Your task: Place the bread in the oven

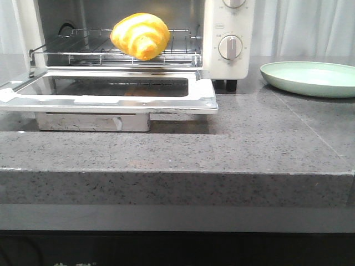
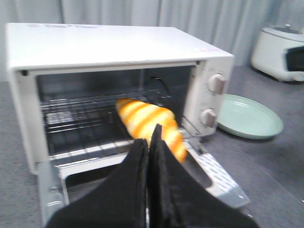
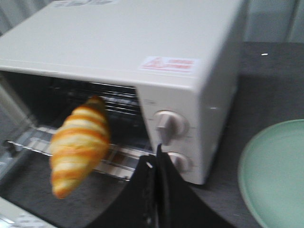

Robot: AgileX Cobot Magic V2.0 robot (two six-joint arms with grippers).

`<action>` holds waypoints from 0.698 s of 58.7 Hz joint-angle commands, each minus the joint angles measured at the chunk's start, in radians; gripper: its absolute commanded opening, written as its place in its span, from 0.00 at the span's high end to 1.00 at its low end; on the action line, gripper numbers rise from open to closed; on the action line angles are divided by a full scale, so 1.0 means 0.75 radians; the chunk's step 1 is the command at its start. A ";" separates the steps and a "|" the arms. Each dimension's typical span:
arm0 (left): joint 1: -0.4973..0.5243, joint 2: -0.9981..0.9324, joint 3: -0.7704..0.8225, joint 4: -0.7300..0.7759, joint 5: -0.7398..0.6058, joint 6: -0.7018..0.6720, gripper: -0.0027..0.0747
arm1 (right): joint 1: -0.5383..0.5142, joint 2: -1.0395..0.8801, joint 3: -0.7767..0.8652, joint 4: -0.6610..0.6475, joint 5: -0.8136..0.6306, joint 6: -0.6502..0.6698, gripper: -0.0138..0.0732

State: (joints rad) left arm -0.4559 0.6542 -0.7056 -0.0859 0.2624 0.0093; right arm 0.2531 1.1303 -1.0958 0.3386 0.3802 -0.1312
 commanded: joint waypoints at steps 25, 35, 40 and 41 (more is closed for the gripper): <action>0.580 -0.140 0.053 0.003 -0.009 0.074 0.99 | -0.259 -0.724 0.523 -0.196 -0.216 -0.013 0.92; 0.580 -0.325 0.169 0.003 0.054 0.094 0.99 | -0.259 -1.023 0.742 -0.196 -0.216 -0.013 0.92; 0.580 -0.416 0.218 0.003 0.060 0.094 0.99 | -0.259 -1.140 0.799 -0.196 -0.211 -0.013 0.92; 0.580 -0.428 0.226 0.003 0.060 0.094 0.99 | -0.259 -1.164 0.807 -0.196 -0.205 -0.013 0.92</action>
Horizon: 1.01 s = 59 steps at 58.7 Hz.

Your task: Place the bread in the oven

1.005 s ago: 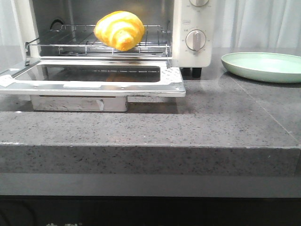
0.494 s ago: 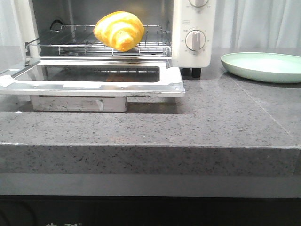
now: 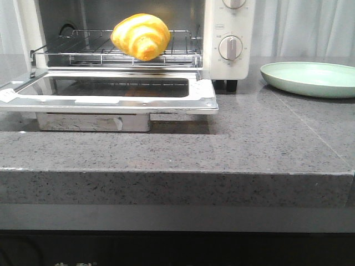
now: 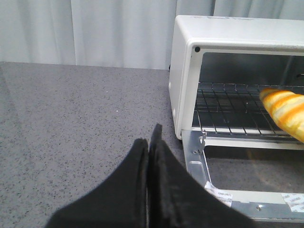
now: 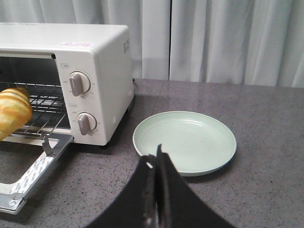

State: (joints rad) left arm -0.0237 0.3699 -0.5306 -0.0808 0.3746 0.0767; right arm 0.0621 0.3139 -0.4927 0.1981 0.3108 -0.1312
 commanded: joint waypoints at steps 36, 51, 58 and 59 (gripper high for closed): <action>0.004 -0.124 0.003 -0.004 -0.084 0.004 0.99 | -0.004 -0.212 0.011 0.009 0.007 -0.011 0.92; 0.004 -0.168 0.058 0.027 -0.103 0.008 0.99 | -0.004 -0.212 0.011 0.009 0.007 -0.011 0.92; 0.004 -0.300 0.230 0.024 -0.119 0.008 0.99 | -0.004 -0.212 0.011 0.009 0.007 -0.011 0.92; 0.004 -0.314 0.249 0.024 -0.119 0.008 0.99 | -0.004 -0.212 0.011 0.009 0.007 -0.011 0.92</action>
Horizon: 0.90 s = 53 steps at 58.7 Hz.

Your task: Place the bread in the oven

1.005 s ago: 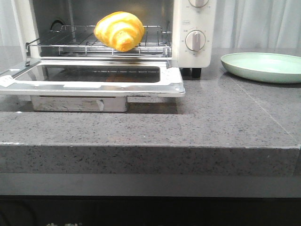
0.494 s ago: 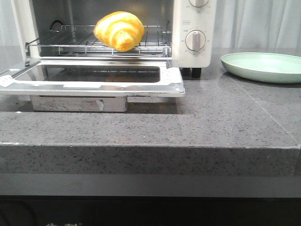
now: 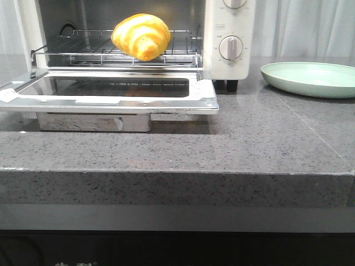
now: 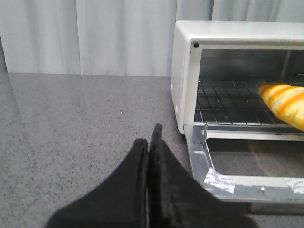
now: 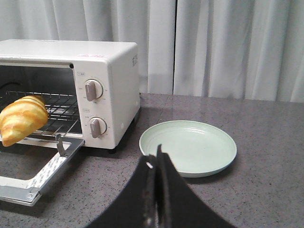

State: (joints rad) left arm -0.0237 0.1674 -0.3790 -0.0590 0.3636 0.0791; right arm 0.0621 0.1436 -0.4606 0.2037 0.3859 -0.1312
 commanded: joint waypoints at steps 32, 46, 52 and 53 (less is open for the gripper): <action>0.004 -0.255 0.519 -0.042 -0.467 0.005 0.99 | -0.004 0.013 -0.032 0.002 -0.093 -0.011 0.92; 0.004 -0.253 0.517 -0.042 -0.454 0.005 0.99 | -0.004 0.013 -0.032 0.002 -0.093 -0.011 0.92; 0.004 -0.253 0.517 -0.042 -0.454 0.005 0.99 | -0.004 0.013 -0.032 0.002 -0.093 -0.011 0.92; 0.004 -0.253 0.517 -0.042 -0.454 0.005 0.99 | -0.004 0.013 -0.032 0.002 -0.093 -0.011 0.92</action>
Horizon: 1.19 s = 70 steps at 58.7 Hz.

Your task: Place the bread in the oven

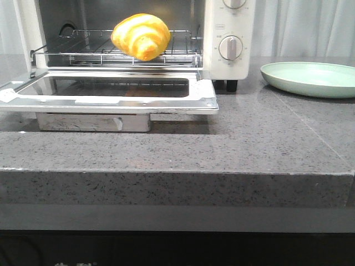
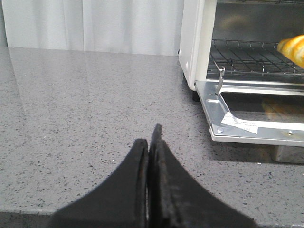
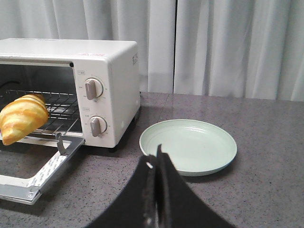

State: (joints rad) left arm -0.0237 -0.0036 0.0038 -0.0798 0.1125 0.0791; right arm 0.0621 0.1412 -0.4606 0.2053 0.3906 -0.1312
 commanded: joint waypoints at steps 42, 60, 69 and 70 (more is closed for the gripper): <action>0.004 -0.025 0.006 -0.014 -0.120 0.005 0.99 | -0.004 0.015 0.067 -0.002 -0.165 -0.011 0.92; 0.004 -0.025 0.006 -0.014 -0.120 0.005 0.99 | -0.006 -0.159 0.587 -0.013 -0.470 -0.011 0.92; 0.004 -0.025 0.006 -0.014 -0.120 0.005 0.99 | -0.006 -0.230 0.642 -0.013 -0.379 -0.011 0.92; 0.004 -0.025 0.006 -0.014 -0.120 0.005 0.99 | -0.006 -0.233 0.642 -0.013 -0.376 -0.011 0.92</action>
State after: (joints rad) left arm -0.0237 -0.0036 0.0038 -0.0805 0.1120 0.0791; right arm 0.0621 -0.0073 0.0263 0.2053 0.1668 -0.1312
